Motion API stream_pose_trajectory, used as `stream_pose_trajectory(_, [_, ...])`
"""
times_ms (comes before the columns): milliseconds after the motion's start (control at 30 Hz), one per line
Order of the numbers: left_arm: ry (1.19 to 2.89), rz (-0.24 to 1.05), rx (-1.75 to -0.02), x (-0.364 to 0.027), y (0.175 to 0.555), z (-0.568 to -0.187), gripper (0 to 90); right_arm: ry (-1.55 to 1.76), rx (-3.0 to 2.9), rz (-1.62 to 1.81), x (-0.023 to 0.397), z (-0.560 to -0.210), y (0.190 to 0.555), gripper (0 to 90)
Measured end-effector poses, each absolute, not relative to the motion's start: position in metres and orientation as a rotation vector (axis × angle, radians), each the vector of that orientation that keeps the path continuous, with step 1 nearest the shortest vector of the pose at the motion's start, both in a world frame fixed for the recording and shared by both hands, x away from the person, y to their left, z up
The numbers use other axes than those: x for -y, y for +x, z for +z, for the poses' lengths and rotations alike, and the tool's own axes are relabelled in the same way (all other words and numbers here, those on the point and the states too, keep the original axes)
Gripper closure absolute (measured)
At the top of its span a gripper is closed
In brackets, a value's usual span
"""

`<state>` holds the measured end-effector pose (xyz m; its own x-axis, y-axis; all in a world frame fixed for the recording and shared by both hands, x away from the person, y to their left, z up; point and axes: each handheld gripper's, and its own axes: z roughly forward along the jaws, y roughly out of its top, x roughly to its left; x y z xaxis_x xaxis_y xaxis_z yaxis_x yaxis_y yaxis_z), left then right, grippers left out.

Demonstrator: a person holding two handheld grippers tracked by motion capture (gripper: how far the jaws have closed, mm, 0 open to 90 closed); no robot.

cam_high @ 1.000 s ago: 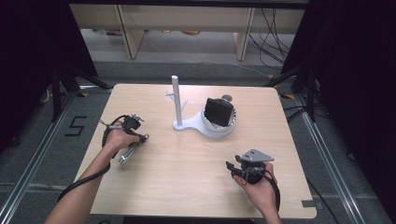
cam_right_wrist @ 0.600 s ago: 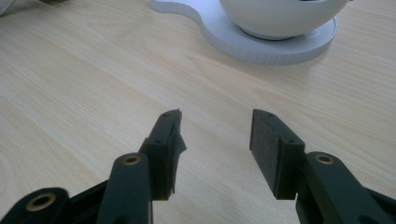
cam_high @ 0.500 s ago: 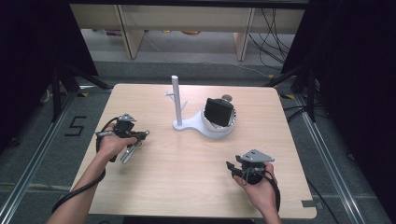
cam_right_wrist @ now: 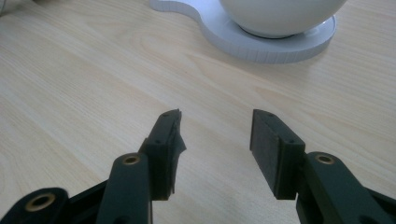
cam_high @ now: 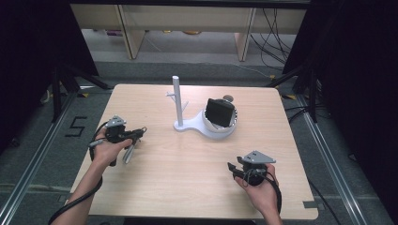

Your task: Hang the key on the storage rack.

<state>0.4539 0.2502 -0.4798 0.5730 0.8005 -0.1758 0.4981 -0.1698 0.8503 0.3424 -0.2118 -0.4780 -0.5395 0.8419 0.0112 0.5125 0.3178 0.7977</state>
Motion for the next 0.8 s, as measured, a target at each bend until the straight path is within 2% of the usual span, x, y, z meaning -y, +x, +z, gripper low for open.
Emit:
stream_pose_trajectory(300, [1.694, 0.430, -1.040, -0.250, 0.443, -0.473, 84.7, 1.229, -2.186, 1.103, 0.213, -0.479, 0.342, 54.0])
stream_pose_trajectory(800, [1.589, 0.473, -1.000, -0.243, 0.438, -0.460, 84.7, 1.237, -2.169, 1.119, 0.216, -0.481, 0.343, 53.9])
